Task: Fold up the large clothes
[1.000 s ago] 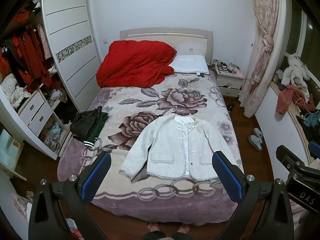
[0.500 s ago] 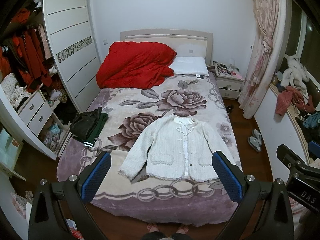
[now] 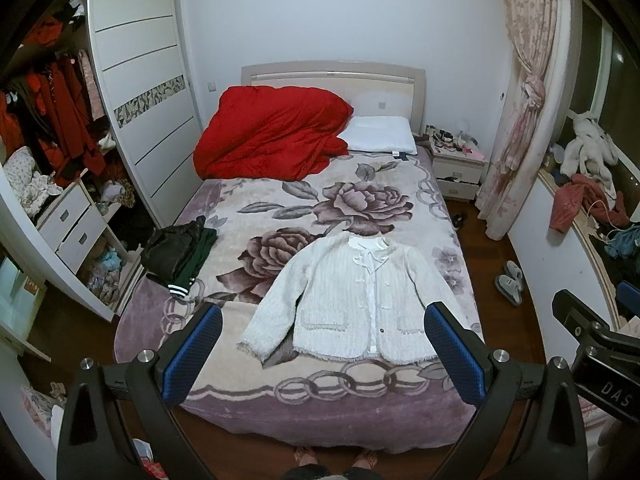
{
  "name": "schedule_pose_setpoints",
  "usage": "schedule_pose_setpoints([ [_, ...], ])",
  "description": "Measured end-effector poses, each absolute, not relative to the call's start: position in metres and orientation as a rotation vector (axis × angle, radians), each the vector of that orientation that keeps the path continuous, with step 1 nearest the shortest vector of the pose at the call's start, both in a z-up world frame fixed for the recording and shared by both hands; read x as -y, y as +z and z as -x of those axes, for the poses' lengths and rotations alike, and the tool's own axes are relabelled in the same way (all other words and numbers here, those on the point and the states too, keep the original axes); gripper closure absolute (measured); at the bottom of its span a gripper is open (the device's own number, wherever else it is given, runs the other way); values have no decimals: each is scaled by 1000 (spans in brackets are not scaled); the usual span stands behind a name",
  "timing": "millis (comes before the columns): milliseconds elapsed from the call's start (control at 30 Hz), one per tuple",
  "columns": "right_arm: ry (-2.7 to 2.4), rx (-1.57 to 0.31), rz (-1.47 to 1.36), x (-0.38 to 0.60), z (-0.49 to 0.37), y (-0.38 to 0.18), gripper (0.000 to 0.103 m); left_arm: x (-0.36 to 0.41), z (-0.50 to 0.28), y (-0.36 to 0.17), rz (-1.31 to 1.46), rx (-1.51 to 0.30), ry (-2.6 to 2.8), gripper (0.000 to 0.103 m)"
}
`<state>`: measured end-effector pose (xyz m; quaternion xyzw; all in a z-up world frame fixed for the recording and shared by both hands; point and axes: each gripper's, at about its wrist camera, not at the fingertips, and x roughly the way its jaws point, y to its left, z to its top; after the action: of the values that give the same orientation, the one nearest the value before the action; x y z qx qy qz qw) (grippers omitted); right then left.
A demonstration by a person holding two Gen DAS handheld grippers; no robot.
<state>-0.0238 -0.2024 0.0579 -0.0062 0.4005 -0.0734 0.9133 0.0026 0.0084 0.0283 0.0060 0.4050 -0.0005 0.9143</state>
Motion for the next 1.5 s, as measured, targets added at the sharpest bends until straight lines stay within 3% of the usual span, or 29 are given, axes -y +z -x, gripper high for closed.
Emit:
schedule_pose_setpoints([
  [1500, -161, -815, 12, 196, 21, 65, 0, -6, -11, 44, -14, -816, -9, 0],
])
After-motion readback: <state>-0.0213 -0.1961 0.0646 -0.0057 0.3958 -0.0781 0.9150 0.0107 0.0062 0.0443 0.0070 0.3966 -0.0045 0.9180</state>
